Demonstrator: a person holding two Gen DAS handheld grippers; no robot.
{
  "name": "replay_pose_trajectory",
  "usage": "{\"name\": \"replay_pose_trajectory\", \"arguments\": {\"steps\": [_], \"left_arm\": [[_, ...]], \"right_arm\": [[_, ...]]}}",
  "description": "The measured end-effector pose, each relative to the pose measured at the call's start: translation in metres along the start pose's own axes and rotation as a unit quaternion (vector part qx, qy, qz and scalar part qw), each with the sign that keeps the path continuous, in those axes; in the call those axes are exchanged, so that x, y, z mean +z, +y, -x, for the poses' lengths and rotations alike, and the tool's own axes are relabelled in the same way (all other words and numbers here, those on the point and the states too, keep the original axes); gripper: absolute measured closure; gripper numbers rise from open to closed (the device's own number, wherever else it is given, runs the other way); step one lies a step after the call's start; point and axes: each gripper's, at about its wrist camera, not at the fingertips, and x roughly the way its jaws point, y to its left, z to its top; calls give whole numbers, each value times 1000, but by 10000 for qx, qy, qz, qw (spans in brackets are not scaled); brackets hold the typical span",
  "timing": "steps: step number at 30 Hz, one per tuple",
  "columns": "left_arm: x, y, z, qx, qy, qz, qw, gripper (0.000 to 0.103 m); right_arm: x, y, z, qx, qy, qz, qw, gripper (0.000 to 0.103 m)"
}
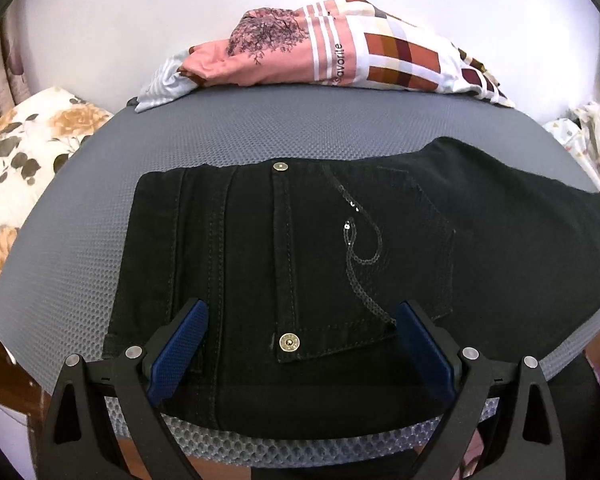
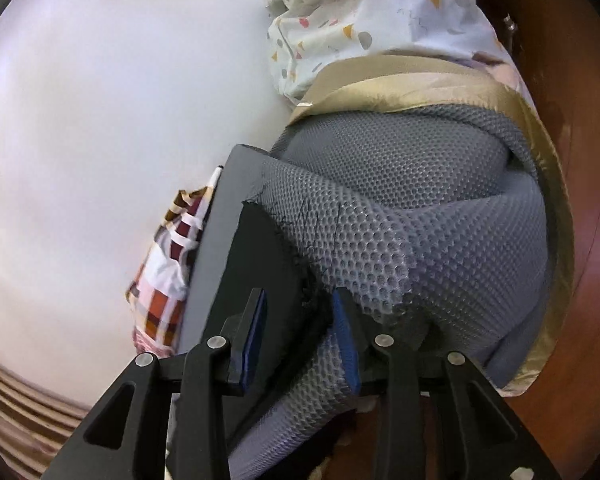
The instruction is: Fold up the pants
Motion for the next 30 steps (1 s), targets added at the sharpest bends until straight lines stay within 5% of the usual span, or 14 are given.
{"name": "replay_pose_trajectory", "arguments": {"steps": [6, 10, 14, 30], "left_arm": [[1, 3, -2, -81, 68, 103, 9999, 8], [1, 6, -2, -166, 63, 218, 9996, 8], [1, 4, -3, -92, 97, 178, 9998, 8], [-1, -3, -8, 129, 165, -105, 9997, 5]], "right_arm": [[-14, 15, -25, 204, 287, 130, 9993, 71], [-11, 18, -33, -113, 270, 162, 9994, 90], [-12, 18, -34, -252, 308, 180, 9990, 96], [-6, 34, -39, -807, 493, 389, 9948, 98]]}}
